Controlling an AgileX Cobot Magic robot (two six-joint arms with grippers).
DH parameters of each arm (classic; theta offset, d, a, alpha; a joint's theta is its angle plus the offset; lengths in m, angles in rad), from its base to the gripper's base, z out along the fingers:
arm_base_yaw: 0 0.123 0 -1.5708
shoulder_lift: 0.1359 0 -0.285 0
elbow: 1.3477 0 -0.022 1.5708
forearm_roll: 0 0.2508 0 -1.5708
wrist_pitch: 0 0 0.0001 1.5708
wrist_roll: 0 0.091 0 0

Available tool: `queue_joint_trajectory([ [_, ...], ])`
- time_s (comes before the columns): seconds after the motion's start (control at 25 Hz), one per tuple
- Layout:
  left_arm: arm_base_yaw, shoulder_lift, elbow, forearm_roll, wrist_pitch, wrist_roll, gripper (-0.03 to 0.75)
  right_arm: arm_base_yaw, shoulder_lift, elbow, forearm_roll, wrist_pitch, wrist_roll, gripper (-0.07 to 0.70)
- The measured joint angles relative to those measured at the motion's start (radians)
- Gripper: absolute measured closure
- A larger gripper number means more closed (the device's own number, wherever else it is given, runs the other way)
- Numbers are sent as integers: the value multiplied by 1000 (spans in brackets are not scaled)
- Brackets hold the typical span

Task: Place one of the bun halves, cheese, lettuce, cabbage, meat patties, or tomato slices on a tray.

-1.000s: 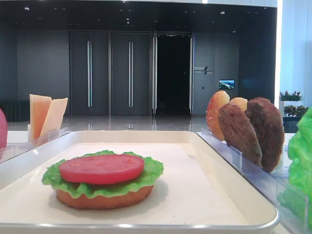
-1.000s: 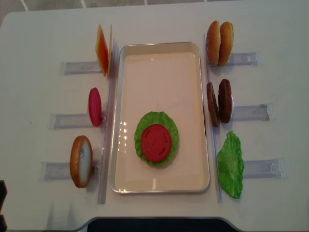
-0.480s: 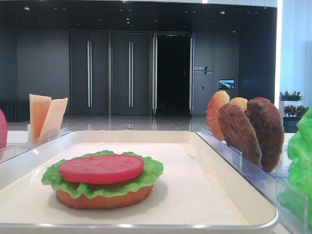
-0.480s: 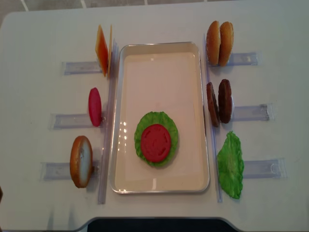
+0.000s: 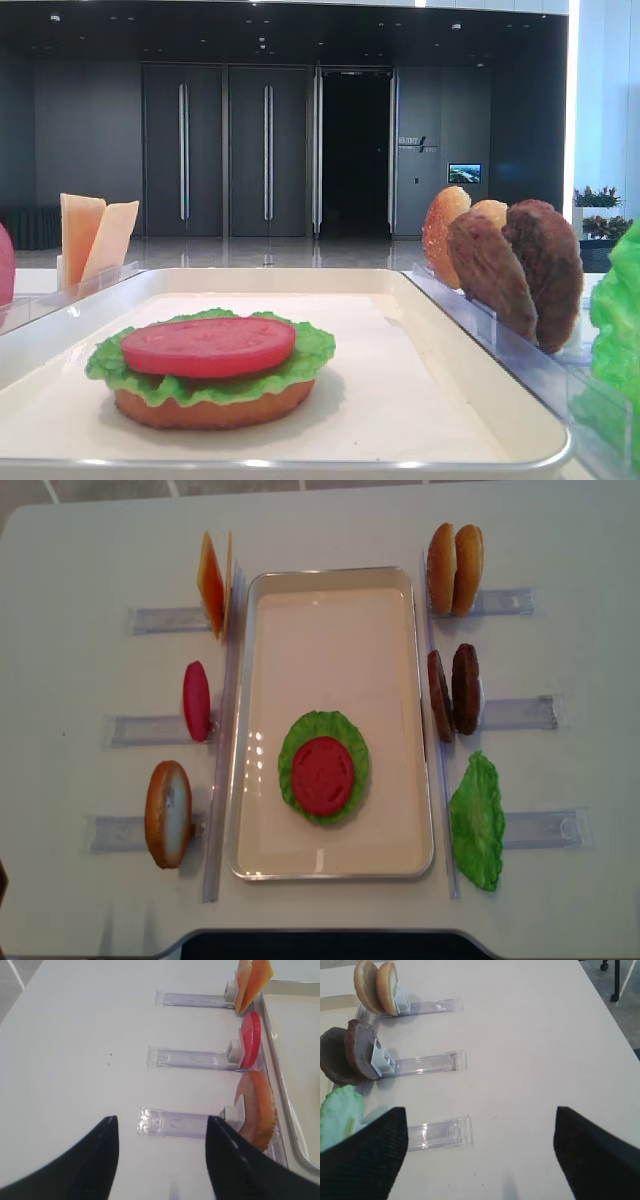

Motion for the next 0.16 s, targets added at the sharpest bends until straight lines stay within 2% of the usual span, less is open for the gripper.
queue_joint_trajectory([
  [0.16, 0, 0, 0, -2, 0, 0, 286, 0, 0, 0, 0, 0, 0, 39],
])
